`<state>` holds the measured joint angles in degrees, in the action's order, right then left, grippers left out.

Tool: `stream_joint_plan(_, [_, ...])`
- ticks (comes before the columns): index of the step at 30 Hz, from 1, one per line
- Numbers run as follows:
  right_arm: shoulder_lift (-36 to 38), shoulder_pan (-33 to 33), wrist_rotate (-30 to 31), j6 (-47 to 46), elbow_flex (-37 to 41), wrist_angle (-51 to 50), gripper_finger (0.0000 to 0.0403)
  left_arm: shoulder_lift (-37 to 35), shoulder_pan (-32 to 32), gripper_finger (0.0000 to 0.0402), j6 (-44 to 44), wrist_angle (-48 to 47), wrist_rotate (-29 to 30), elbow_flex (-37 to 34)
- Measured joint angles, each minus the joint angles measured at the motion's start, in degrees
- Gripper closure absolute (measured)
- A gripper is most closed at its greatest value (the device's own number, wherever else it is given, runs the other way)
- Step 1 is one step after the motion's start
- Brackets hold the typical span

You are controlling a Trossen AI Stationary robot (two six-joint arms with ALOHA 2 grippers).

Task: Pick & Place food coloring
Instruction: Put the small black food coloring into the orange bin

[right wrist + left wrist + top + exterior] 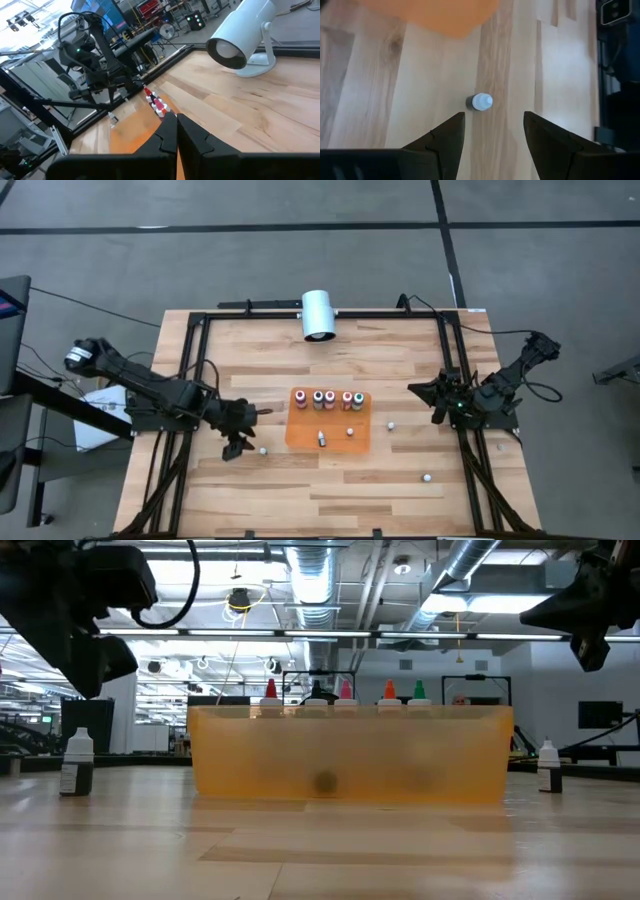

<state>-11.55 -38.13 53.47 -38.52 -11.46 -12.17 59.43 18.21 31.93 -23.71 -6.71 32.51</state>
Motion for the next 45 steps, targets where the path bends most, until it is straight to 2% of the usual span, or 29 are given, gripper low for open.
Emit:
stream_joint_plan(4, [0.0, 0.0, 0.0, 0.0, 0.0, 0.0, 0.0402, 1.7, 2.6, 0.0207, 0.4, 0.9, 3.1, 0.0])
stream_joint_plan(20, [0.0, 0.0, -0.1, -0.5, 0.0, 0.5, 0.0402, 16.4, 4.3, 0.0207, -1.0, 6.0, 3.0, 0.0])
stream_joint_plan(37, [0.0, 0.0, -0.2, -0.5, 0.0, 0.7, 0.0402, 22.2, 4.3, 0.0207, -1.9, 11.8, 4.0, 0.0])
stream_joint_plan(45, [0.0, 0.0, -0.2, -0.5, 0.0, 0.7, 0.0402, 22.8, 4.3, 0.0207, -1.7, 13.4, 4.4, 0.0])
